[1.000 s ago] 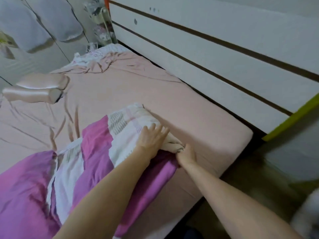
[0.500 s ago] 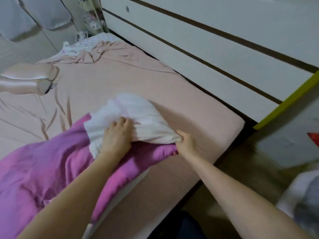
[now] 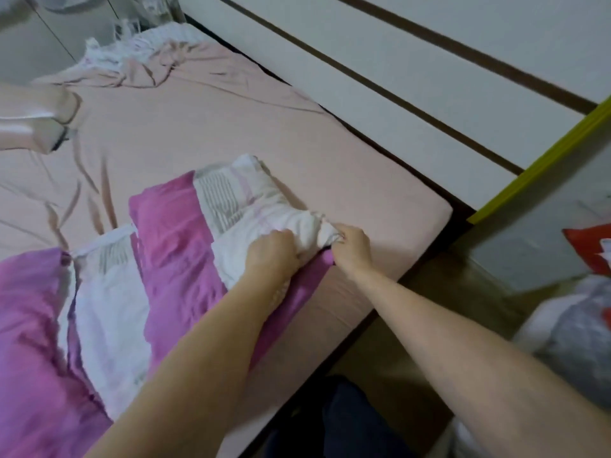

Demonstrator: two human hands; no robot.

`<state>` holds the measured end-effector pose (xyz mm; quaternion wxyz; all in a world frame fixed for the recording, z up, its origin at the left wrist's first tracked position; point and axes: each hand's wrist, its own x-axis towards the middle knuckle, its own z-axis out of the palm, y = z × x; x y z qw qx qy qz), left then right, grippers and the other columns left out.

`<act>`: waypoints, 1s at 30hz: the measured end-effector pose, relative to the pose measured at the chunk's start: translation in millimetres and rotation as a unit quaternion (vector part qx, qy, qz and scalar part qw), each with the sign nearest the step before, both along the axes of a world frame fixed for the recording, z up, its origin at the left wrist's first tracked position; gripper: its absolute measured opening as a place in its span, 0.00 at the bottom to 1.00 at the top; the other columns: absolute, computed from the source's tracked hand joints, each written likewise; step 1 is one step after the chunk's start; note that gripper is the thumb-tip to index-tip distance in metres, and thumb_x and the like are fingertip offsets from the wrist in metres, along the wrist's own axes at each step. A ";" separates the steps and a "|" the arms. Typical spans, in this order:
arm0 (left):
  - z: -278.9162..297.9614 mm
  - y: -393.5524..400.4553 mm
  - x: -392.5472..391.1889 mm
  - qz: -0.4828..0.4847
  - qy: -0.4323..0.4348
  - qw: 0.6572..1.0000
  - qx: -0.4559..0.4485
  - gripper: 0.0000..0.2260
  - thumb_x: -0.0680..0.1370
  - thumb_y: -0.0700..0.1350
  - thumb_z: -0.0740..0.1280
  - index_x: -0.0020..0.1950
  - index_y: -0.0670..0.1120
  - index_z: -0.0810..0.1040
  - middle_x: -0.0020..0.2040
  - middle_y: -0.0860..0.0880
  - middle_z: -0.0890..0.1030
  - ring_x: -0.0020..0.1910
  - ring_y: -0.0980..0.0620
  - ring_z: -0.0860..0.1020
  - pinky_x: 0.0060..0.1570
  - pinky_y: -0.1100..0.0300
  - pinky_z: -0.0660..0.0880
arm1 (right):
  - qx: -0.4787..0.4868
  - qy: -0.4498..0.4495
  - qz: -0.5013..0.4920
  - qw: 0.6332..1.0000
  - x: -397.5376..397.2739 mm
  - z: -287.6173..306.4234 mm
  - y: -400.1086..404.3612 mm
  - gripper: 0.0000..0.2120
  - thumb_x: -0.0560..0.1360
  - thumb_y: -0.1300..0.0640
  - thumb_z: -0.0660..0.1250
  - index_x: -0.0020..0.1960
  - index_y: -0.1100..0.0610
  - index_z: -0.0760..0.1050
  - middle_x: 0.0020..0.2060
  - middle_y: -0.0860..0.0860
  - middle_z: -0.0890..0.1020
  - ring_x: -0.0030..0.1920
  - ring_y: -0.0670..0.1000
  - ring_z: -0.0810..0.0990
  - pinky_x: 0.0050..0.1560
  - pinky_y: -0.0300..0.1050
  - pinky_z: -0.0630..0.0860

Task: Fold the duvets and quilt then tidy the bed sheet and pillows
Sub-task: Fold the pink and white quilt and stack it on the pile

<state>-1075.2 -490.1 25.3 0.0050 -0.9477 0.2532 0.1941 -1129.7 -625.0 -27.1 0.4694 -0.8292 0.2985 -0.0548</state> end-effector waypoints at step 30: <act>-190.7 45.0 130.3 0.214 0.007 0.976 0.052 0.42 0.73 0.72 0.56 0.79 0.54 0.43 0.79 0.47 0.39 0.76 0.36 0.36 0.67 0.30 0.38 | 0.130 0.287 0.097 0.944 140.0 -183.0 -26.1 0.39 0.74 0.36 0.62 0.75 0.59 0.58 0.71 0.55 0.68 0.69 0.56 0.68 0.67 0.50 0.66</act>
